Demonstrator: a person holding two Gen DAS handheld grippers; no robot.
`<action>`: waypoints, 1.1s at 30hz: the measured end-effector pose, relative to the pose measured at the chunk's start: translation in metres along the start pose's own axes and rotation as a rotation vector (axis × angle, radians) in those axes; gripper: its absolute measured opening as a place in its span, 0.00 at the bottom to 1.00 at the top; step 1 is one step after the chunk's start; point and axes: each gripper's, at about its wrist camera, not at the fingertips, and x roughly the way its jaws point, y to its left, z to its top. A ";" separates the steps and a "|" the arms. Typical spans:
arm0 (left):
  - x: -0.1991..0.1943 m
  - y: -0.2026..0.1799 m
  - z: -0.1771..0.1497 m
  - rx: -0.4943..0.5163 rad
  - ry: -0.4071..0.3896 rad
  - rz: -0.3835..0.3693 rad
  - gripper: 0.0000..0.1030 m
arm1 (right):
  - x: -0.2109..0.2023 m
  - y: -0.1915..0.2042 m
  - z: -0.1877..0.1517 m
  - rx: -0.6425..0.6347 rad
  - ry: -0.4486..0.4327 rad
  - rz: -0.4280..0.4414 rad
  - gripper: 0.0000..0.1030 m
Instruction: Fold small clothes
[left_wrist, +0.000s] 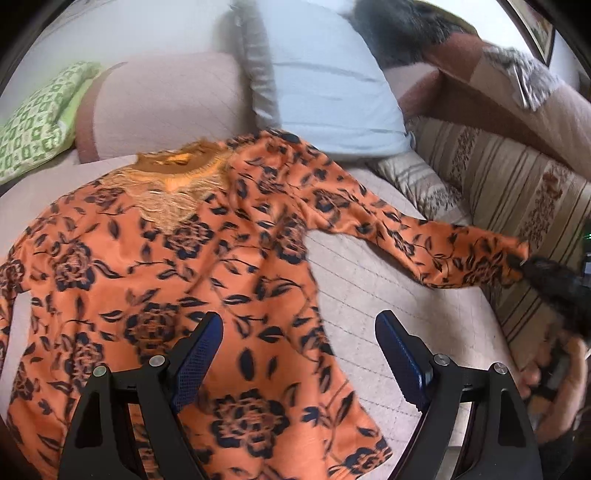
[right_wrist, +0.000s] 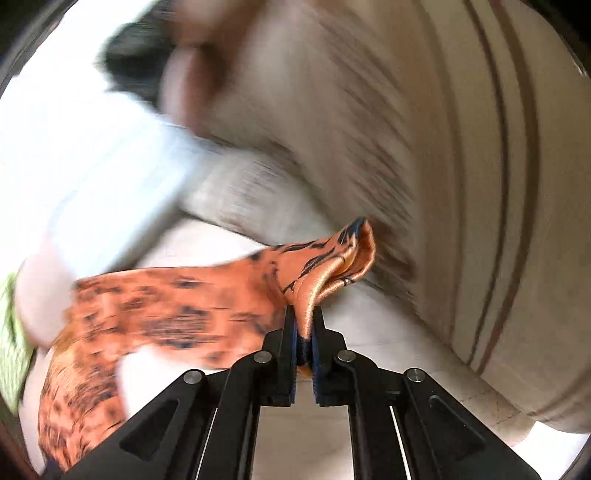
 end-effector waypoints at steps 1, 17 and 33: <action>-0.007 0.011 0.001 -0.020 -0.005 -0.001 0.82 | -0.015 0.017 0.000 -0.037 -0.025 0.049 0.05; -0.065 0.246 -0.026 -0.346 -0.008 0.038 0.82 | -0.066 0.308 -0.215 -0.702 0.245 0.779 0.12; -0.055 0.139 -0.034 0.116 -0.042 -0.061 0.82 | -0.050 0.184 -0.165 -0.439 0.546 0.773 0.76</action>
